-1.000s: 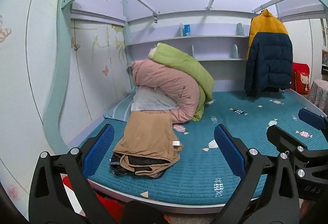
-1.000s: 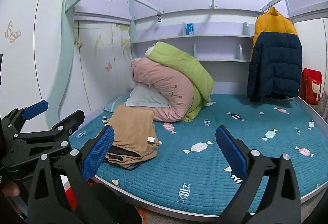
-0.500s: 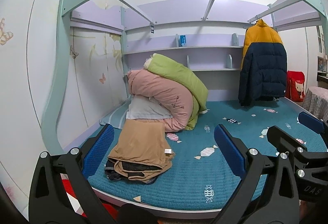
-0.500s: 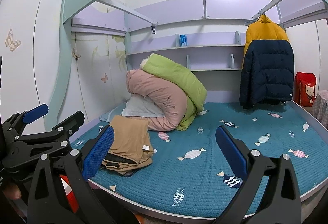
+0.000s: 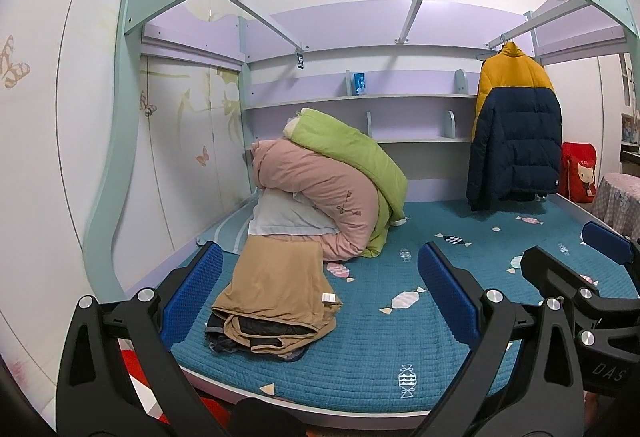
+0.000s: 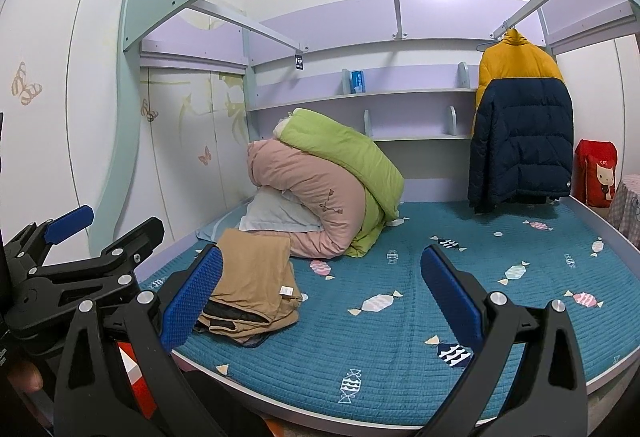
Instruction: Fold large clothes
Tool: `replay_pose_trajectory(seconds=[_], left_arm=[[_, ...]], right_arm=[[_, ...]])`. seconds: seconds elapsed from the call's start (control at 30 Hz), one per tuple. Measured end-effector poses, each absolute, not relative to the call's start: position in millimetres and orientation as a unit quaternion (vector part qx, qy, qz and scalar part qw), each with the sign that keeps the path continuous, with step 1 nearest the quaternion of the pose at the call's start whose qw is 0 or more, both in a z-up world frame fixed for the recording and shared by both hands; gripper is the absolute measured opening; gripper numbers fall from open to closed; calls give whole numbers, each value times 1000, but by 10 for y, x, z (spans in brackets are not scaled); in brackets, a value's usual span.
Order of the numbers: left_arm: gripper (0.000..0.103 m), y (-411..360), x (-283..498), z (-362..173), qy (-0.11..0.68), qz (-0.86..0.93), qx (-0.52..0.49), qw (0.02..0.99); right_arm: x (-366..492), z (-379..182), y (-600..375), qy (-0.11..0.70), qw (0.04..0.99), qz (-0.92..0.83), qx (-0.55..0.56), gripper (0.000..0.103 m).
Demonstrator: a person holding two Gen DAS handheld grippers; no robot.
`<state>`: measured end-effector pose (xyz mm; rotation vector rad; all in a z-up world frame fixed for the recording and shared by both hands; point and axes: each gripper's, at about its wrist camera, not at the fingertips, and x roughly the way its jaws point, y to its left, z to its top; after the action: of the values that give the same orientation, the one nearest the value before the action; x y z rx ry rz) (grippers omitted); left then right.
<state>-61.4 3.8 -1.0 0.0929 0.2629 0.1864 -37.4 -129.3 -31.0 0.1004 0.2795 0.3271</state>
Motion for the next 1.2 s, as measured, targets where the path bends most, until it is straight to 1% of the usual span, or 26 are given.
replay_pose_trajectory(seconds=[1.2], left_arm=[[98, 26, -630, -4, 132, 94, 45, 986]], right_arm=[[-381, -263, -1229, 141, 975, 160, 54, 96]])
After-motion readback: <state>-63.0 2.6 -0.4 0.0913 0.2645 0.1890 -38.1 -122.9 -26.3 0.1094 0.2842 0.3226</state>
